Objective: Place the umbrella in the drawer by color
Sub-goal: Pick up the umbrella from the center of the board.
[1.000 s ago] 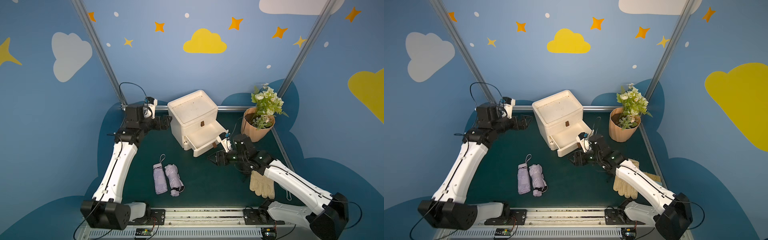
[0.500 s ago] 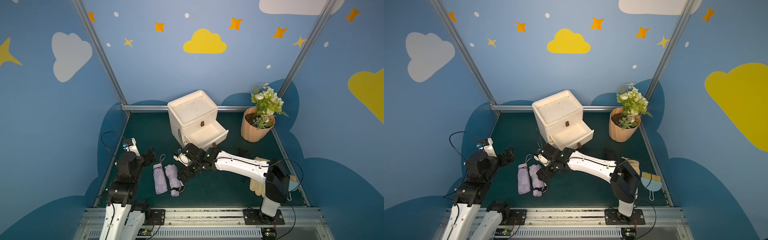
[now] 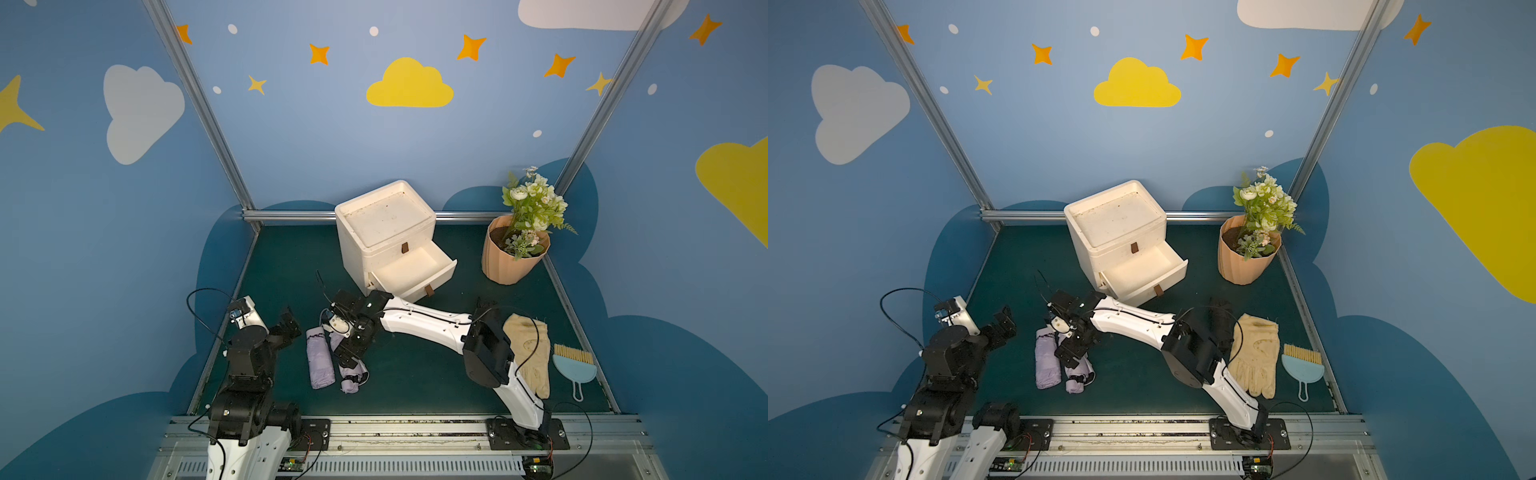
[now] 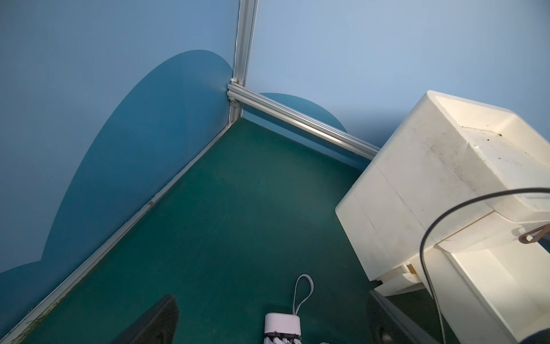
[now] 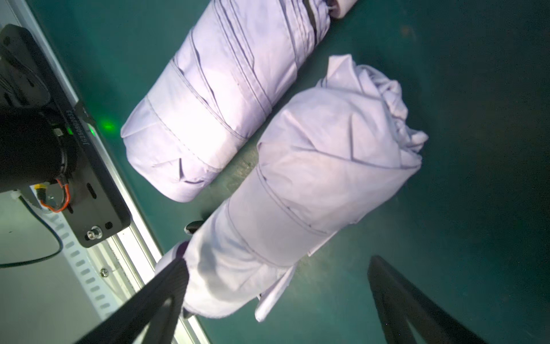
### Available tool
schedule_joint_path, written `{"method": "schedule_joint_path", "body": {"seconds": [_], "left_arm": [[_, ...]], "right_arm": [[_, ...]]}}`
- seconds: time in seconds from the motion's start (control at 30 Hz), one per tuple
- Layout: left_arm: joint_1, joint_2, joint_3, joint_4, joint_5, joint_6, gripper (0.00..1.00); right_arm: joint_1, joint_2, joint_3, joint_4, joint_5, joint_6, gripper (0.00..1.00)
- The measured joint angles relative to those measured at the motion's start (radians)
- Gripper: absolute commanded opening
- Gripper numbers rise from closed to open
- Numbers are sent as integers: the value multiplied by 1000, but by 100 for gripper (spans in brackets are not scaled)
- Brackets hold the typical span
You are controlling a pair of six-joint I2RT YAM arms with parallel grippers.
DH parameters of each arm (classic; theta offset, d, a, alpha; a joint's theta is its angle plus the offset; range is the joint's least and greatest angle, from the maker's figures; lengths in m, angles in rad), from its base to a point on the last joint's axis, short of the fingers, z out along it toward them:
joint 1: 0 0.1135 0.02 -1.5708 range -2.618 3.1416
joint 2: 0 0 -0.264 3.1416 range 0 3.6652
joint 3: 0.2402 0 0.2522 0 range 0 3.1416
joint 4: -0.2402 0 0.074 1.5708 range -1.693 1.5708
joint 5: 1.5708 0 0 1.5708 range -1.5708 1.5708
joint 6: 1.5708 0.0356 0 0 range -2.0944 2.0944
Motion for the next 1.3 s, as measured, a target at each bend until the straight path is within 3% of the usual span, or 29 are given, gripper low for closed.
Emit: {"method": "schedule_joint_path", "body": {"seconds": [0.5,0.63,0.9,1.3], "left_arm": [[1,12,0,-2,-2,-17,100],[1,10,0,-2,0,-24,100],[2,10,0,-1,11,-29,100],[2,23,0,2,60,-40,100]], "right_arm": [[0,175,206,-134,-13,15,95],[-10,157,150,-128,-7,27,86],[-68,82,-29,-127,-26,38,85],[-78,41,-89,-84,-41,42,38]]}}
